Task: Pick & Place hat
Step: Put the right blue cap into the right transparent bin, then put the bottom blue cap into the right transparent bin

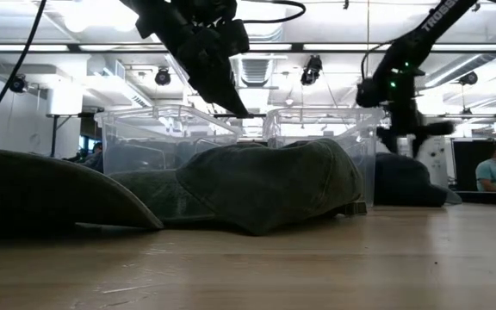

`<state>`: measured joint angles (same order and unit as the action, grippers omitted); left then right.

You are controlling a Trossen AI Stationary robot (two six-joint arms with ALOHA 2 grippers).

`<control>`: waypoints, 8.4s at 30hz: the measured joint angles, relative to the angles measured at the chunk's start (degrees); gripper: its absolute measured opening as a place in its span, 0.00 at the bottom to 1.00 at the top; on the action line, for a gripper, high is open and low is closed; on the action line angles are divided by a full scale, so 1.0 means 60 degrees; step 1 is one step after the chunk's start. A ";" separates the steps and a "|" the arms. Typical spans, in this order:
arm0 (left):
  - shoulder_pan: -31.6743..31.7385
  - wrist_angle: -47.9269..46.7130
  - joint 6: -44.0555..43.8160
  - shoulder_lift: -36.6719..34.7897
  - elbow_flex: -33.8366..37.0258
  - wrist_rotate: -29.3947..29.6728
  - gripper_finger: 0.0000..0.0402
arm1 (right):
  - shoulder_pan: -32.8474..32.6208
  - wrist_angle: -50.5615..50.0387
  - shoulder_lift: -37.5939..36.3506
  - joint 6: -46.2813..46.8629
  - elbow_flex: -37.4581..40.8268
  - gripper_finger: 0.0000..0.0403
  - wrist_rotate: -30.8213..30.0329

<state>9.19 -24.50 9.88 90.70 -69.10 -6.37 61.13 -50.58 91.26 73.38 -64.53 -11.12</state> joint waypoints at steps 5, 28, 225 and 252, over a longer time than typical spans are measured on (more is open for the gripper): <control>0.0040 -0.0007 0.0006 0.0000 0.0000 -0.0001 0.00 | -0.0492 0.1165 0.0000 -0.2905 -0.0511 0.32 0.1654; 0.0083 -0.0367 0.0124 0.0000 0.0004 -0.0001 0.00 | -0.2216 -0.1160 -0.0653 -0.7792 0.0026 0.17 0.2402; -0.2333 0.2538 -0.0613 0.5189 -0.4762 -0.3515 0.00 | -1.4903 -0.4041 -0.3755 0.0412 -0.0144 0.30 0.3080; -0.2262 0.2434 -0.2292 0.0565 0.0059 -0.0251 0.00 | -0.9832 -0.0797 -0.3071 -0.6807 0.3394 0.31 0.4731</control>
<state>-4.38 -9.89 -3.88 94.09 -68.75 -7.87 2.14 -55.36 72.84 32.53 -44.17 17.27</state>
